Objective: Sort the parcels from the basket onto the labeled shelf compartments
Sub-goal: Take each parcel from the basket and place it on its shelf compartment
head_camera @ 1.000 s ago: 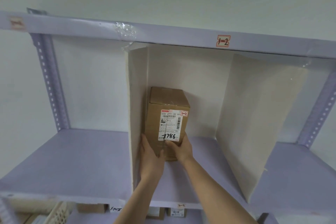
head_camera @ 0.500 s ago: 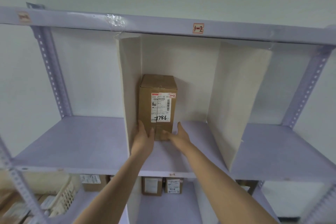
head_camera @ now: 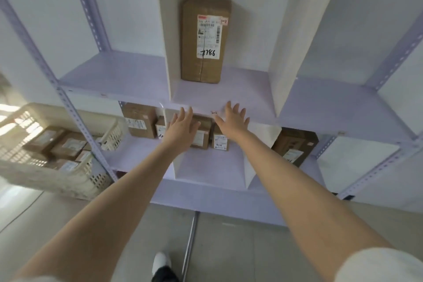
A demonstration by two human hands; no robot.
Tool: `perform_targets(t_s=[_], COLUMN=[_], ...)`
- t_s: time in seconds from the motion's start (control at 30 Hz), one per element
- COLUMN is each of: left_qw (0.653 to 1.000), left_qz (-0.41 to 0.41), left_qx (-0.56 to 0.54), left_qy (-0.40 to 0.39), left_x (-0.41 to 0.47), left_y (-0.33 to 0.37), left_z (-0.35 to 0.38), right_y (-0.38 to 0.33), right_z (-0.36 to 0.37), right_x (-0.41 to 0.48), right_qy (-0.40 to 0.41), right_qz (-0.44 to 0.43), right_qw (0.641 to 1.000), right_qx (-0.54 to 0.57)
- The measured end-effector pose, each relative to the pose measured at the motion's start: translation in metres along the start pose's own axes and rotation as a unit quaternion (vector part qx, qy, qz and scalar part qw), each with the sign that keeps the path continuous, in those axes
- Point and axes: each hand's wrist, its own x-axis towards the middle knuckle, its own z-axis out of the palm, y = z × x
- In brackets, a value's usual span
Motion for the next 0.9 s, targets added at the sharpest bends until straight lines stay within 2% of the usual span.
perform_targets(t_s=[0.13, 0.3, 0.57, 0.9], left_qw=[0.998, 0.988, 0.972, 0.958], left_qz=[-0.048, -0.126, -0.215, -0.266], left_qx=[0.046, 0.084, 0.091, 0.092], left_qy=[-0.02, -0.032, -0.012, 0.054], left_x=[-0.04, -0.081, -0.15, -0.245], left_y=[-0.029, -0.067, -0.129, -0.218], left_z=[0.014, 0.011, -0.02, -0.068], right_y=[-0.006, -0.035, -0.093, -0.203], right_z=[0.032, 0.065, 0.11, 0.154], right_x=[-0.024, -0.043, -0.071, -0.128], right_qy=[0.004, -0.035, -0.146, -0.181], right_qz=[-0.039, -0.1, -0.143, -0.195], right_qw=[0.998, 0.992, 0.976, 0.959], right_qx=[-0.042, -0.062, -0.079, -0.097])
